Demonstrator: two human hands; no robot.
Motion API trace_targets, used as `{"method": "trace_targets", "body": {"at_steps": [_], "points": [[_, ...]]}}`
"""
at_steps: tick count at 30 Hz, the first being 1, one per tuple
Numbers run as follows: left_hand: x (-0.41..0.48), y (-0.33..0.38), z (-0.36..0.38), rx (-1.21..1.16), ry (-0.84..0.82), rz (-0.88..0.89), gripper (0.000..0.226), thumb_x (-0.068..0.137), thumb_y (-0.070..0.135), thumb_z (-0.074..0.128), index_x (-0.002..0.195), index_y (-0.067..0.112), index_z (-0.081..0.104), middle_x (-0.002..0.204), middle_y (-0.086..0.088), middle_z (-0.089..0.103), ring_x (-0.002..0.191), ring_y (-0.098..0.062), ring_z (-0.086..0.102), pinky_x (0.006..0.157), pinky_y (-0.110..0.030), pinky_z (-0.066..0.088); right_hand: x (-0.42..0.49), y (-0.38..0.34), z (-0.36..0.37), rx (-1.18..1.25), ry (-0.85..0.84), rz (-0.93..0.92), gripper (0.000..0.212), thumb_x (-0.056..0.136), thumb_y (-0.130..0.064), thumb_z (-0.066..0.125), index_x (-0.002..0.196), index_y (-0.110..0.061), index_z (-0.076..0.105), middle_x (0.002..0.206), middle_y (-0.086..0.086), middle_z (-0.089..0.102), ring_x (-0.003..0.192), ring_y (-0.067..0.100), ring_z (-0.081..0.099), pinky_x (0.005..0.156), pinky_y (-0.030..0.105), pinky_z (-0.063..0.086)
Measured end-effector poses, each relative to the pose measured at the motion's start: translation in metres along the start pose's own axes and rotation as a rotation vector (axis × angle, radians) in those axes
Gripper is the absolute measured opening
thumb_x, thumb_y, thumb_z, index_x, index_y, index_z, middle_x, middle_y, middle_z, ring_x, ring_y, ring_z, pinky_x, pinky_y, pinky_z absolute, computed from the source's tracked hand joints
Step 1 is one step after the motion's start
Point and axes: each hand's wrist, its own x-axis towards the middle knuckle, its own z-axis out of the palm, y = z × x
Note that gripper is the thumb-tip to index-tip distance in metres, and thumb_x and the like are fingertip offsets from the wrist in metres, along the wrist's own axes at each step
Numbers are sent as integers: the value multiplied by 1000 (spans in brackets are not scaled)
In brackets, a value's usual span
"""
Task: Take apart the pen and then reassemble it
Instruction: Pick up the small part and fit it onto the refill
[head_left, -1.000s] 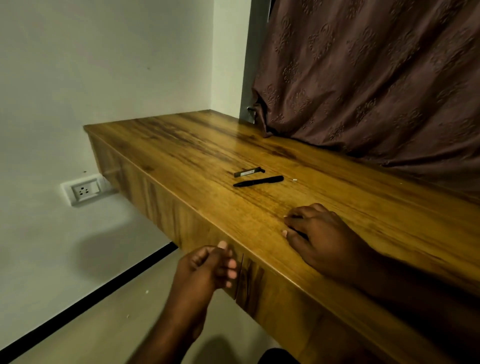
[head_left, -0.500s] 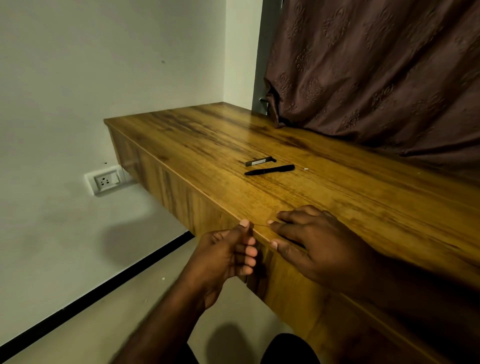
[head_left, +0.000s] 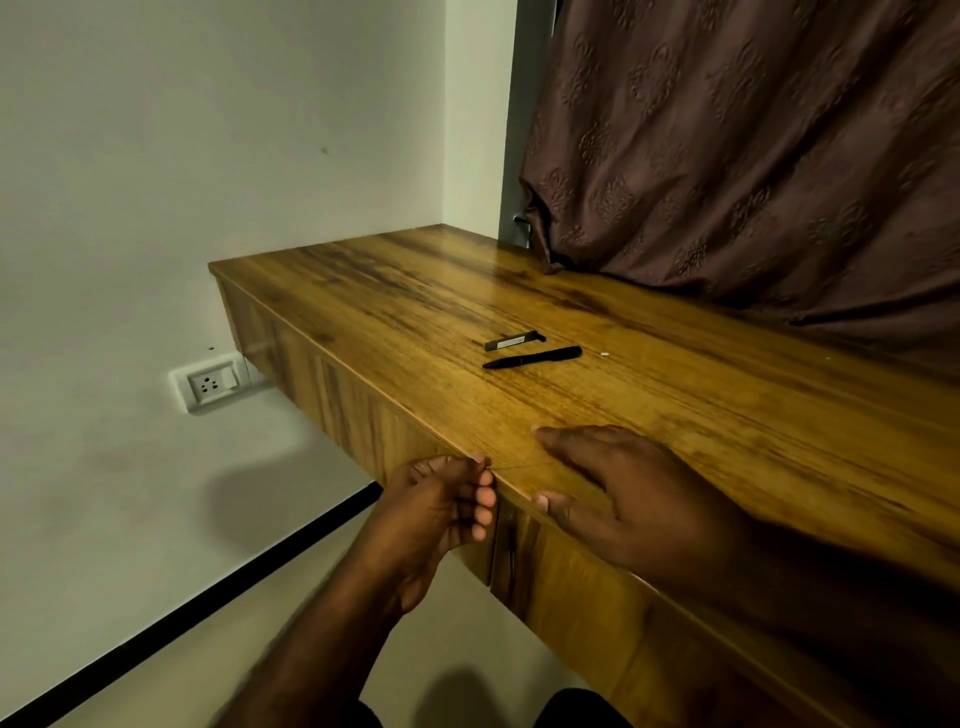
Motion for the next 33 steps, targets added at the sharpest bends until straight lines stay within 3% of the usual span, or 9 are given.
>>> {"method": "trace_targets", "body": {"at_steps": [2, 4, 7, 10, 13, 19, 27, 31, 33], "points": [[-1, 4, -4, -6, 1, 73, 24, 93, 20, 54, 79, 4, 65, 62, -6, 60, 54, -12, 54, 49, -21, 46, 4, 3, -6, 243, 97, 112, 57, 84, -48, 61, 137, -35, 46, 127, -21, 56, 113, -2, 53, 94, 27, 50], [0, 10, -4, 52, 22, 180, 24, 93, 21, 54, 83, 2, 66, 66, -6, 62, 57, -12, 56, 53, -22, 48, 10, 9, -12, 460, 146, 176, 49, 80, -40, 69, 127, -34, 54, 110, -16, 63, 98, 2, 61, 83, 25, 54], [8, 24, 5, 201, 36, 345, 23, 91, 19, 58, 88, -2, 66, 68, -4, 65, 61, -11, 59, 54, -20, 50, 19, 21, -17, 835, 110, 217, 40, 76, -30, 74, 114, -22, 64, 99, 5, 71, 85, 18, 68, 72, 32, 54], [22, 33, 19, 317, -11, 384, 14, 89, 16, 63, 84, 4, 68, 67, -1, 68, 61, -11, 61, 55, -20, 51, 23, 34, -19, 1047, 52, 247, 38, 74, -23, 72, 107, -7, 67, 92, 26, 68, 74, 24, 63, 63, 34, 51], [35, 30, 28, 372, -49, 369, 9, 88, 12, 64, 84, 7, 69, 68, -3, 68, 61, -11, 61, 55, -20, 52, 25, 45, -21, 1055, 51, 270, 24, 82, -14, 68, 97, 5, 67, 82, 20, 68, 66, 24, 61, 56, 30, 51], [43, 29, 29, 426, -78, 383, 9, 88, 11, 63, 86, 6, 70, 67, -2, 68, 60, -11, 61, 57, -21, 52, 29, 54, -18, 971, 10, 250, 12, 84, -7, 68, 92, 1, 71, 74, 14, 69, 61, 20, 62, 51, 27, 51], [47, 30, 28, 474, -83, 373, 11, 89, 11, 62, 87, 4, 70, 67, -1, 68, 60, -11, 62, 56, -20, 53, 33, 57, -17, 1097, 29, 276, 21, 86, -13, 63, 93, 6, 66, 75, 14, 67, 56, 19, 59, 46, 26, 48], [59, 38, 29, 514, -60, 308, 12, 90, 15, 61, 84, 8, 69, 66, 0, 67, 57, -8, 60, 51, -20, 49, 40, 71, -19, 1158, 229, 390, 16, 89, -12, 61, 93, 3, 67, 72, 10, 67, 50, 16, 55, 42, 25, 44], [79, 43, 29, 685, 37, 430, 13, 90, 19, 63, 84, 10, 68, 69, 2, 66, 59, -5, 59, 53, -14, 47, 48, 88, -23, 1130, 384, 442, 12, 87, -9, 64, 89, 2, 66, 70, 10, 65, 47, 15, 53, 39, 23, 41]]}}
